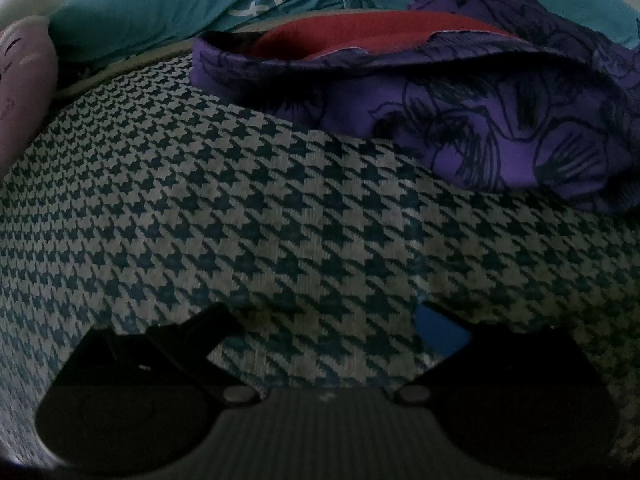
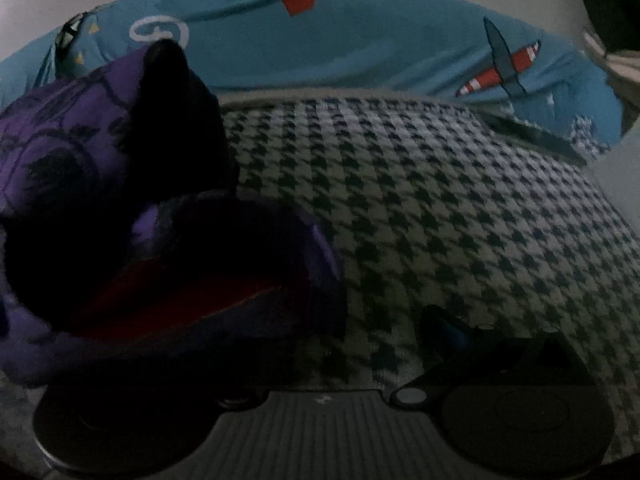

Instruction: Fold clothes

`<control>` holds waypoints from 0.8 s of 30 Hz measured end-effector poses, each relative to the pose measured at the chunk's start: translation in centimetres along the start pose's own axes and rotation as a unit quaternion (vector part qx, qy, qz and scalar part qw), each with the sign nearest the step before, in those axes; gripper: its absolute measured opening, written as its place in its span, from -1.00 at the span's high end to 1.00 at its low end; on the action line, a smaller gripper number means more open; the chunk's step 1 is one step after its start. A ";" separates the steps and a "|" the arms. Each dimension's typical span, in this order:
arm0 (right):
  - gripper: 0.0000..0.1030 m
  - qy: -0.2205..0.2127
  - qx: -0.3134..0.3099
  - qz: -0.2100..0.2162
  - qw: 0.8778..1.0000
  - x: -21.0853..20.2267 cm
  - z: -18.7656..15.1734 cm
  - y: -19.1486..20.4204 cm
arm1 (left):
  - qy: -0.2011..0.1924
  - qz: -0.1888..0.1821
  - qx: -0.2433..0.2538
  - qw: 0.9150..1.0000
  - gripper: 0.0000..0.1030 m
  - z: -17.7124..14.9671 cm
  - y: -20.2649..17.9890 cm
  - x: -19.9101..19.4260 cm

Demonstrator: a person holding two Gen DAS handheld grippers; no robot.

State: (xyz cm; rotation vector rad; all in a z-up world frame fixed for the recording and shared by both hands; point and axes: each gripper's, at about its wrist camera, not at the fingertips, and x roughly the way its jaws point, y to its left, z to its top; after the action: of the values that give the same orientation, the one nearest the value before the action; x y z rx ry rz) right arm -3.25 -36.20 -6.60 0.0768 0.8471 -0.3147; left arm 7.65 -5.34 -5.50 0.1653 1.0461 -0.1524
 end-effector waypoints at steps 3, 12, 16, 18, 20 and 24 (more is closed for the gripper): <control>-1.00 0.021 0.007 -0.004 1.000 -0.6 -0.4 0.4 | 0.000 0.004 0.000 1.000 -1.00 0.3 -0.7 0.2; -1.00 0.084 0.027 -0.017 0.996 -2.6 -1.5 1.5 | -0.006 0.008 0.002 1.000 -1.00 0.0 -2.2 0.2; -1.00 0.103 0.050 -0.018 0.993 -3.7 -2.5 2.4 | -0.007 0.008 -0.001 1.000 -1.00 0.4 -2.1 0.4; -1.00 0.105 0.057 -0.021 0.993 -4.4 -3.2 3.1 | -0.010 0.008 -0.002 1.000 -1.00 0.3 -2.3 0.5; -1.00 0.105 0.042 -0.023 0.993 -5.1 -3.8 4.0 | -0.014 0.007 -0.004 1.000 -1.00 -0.1 -2.5 0.5; -1.00 0.106 0.035 -0.013 0.994 -6.3 -5.0 5.2 | -0.013 0.007 -0.009 1.000 -1.00 -0.7 -2.4 0.3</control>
State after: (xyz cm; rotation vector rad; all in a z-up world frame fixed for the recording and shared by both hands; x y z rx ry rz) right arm -9.13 -28.78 -5.51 0.1667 1.0487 -0.3655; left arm 6.70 -7.60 -6.26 0.1535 1.0196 -0.1331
